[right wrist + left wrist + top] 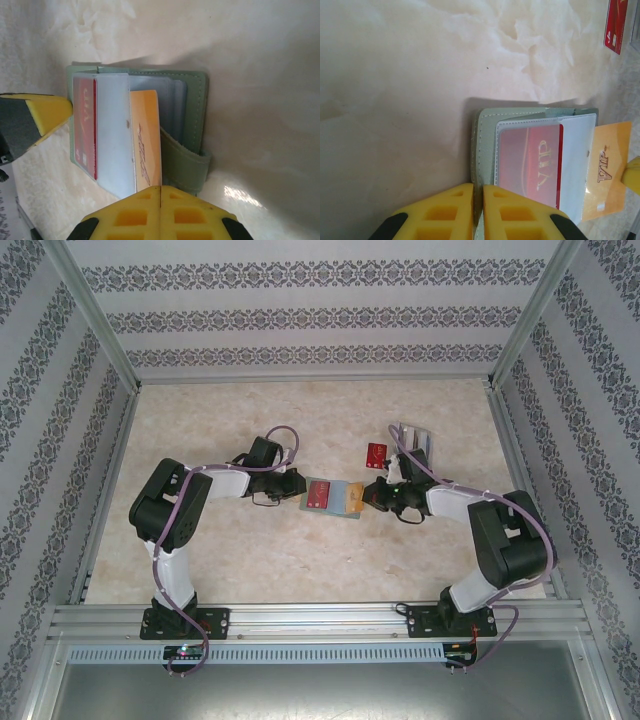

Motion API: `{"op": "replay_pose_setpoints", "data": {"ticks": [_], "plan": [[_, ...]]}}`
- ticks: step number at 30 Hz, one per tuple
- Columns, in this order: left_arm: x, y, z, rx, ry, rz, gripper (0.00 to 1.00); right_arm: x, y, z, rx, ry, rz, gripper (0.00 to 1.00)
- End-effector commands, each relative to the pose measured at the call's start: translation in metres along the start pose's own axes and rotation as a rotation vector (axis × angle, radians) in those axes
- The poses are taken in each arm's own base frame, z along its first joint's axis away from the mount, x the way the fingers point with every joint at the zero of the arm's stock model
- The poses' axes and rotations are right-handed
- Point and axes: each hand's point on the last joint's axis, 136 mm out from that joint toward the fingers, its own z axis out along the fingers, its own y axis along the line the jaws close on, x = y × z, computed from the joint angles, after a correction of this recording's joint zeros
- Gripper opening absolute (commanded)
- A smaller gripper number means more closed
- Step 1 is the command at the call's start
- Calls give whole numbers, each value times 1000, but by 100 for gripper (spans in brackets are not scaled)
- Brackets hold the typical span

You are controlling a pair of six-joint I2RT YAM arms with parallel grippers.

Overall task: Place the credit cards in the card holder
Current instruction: Flip over the card slot in the card holder.

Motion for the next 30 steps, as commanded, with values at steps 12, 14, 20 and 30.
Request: {"op": "replay_pose_setpoints", "data": {"ticks": [12,14,20,30], "plan": [[24,36,8,-127,51,-50,13,-13,43,7,-190,-32,8,0],[24,36,8,-127,52,-49,13,-14,49,7,-202,-29,2,0],[22,37,6,-139,42,-49,13,-12,60,8,-225,-21,-7,0],[19,40,-2,-179,9,-37,31,-14,74,3,-244,-24,-29,0]]}}
